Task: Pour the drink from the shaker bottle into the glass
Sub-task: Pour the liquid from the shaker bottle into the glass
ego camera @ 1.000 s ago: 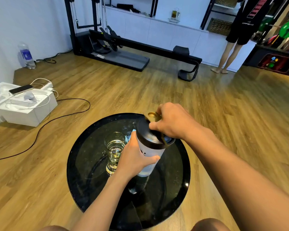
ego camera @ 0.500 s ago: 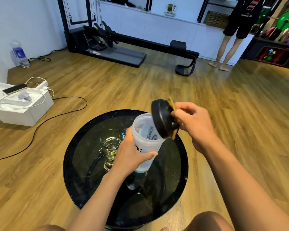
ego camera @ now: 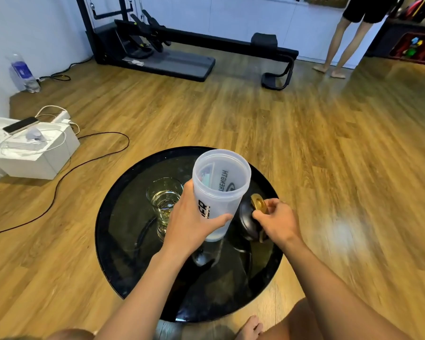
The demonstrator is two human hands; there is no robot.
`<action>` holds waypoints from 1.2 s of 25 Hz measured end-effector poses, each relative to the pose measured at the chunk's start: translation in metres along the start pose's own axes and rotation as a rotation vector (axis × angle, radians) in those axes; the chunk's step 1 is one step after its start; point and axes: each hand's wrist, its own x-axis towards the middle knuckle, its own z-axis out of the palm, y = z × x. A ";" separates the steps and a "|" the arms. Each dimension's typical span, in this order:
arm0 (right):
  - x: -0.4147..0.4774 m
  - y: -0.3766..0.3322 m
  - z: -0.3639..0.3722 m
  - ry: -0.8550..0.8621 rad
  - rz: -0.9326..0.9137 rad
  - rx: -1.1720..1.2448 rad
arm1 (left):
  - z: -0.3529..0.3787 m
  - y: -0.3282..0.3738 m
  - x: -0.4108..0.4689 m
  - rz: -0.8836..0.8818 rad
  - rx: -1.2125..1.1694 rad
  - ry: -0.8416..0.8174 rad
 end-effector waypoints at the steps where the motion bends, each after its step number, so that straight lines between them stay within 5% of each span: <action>1: 0.002 0.001 0.006 -0.009 -0.056 -0.159 | 0.000 -0.001 0.000 -0.006 -0.001 0.003; 8: -0.002 -0.005 0.019 -0.139 -0.179 -0.440 | 0.000 -0.001 0.001 -0.016 -0.043 0.029; 13: -0.042 -0.055 -0.003 -0.377 -0.440 0.011 | -0.010 0.008 0.000 -0.018 -0.097 0.061; 17: -0.069 -0.077 -0.007 -0.398 -0.527 0.164 | -0.021 0.009 -0.012 -0.096 -0.324 0.051; 22: -0.086 -0.079 -0.002 -0.299 -0.542 -0.095 | -0.014 0.001 -0.035 -0.281 -0.683 -0.043; 30: -0.079 -0.080 0.012 -0.240 -0.553 -0.475 | -0.008 -0.016 -0.034 -0.408 -0.866 -0.066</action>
